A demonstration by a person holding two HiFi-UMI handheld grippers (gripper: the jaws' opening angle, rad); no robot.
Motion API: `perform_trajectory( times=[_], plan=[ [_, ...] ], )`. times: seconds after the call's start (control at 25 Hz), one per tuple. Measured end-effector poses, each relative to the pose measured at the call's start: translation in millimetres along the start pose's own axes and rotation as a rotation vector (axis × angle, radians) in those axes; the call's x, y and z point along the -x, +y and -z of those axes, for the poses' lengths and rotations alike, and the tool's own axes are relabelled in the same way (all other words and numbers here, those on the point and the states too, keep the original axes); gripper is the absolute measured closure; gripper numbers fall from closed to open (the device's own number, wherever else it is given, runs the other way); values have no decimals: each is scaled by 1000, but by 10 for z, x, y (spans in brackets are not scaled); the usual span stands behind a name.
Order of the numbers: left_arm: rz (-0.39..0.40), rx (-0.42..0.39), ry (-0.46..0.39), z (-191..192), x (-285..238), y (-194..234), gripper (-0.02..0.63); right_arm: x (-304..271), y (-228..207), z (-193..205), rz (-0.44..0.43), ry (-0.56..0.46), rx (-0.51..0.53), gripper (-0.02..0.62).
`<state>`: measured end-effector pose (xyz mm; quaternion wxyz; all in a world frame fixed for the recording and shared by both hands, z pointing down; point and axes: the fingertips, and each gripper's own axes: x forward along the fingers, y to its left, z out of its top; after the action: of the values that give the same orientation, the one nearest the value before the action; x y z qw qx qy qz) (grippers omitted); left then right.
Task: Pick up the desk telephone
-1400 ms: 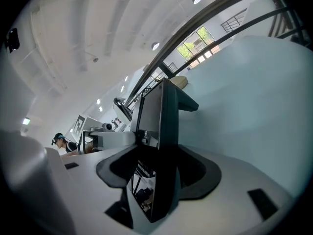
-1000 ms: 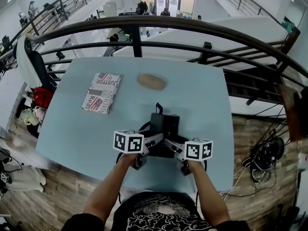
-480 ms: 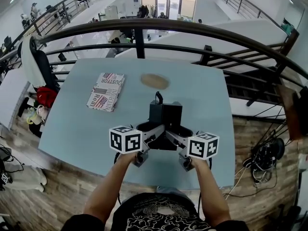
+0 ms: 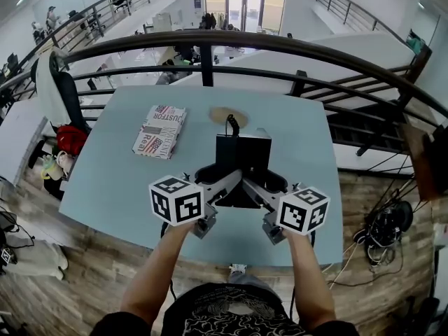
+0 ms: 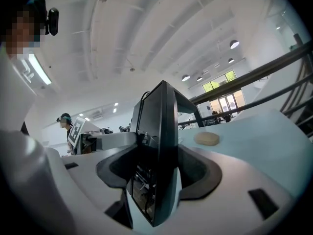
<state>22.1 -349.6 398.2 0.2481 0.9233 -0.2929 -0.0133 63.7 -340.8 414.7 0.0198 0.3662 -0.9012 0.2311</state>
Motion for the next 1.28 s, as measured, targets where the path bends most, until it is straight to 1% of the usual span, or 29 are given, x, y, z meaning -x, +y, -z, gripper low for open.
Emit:
perform_trajectory(
  times=[0.2,0.56,0.84,1.28],
  plan=[
    [17,-53,-30,-152,129,-239,402,152,205,-152,5,-45,39,347],
    [46,-102,-86,-296,330,-623,402,438,514,-315,18,-98,107,347],
    [50,-101,-95,-311,435,-724,402,508,647,-330,19,-102,122,345],
    [56,-99,-87,-260,420,-756,402,556,637,-290,28,-101,125,346]
  ],
)
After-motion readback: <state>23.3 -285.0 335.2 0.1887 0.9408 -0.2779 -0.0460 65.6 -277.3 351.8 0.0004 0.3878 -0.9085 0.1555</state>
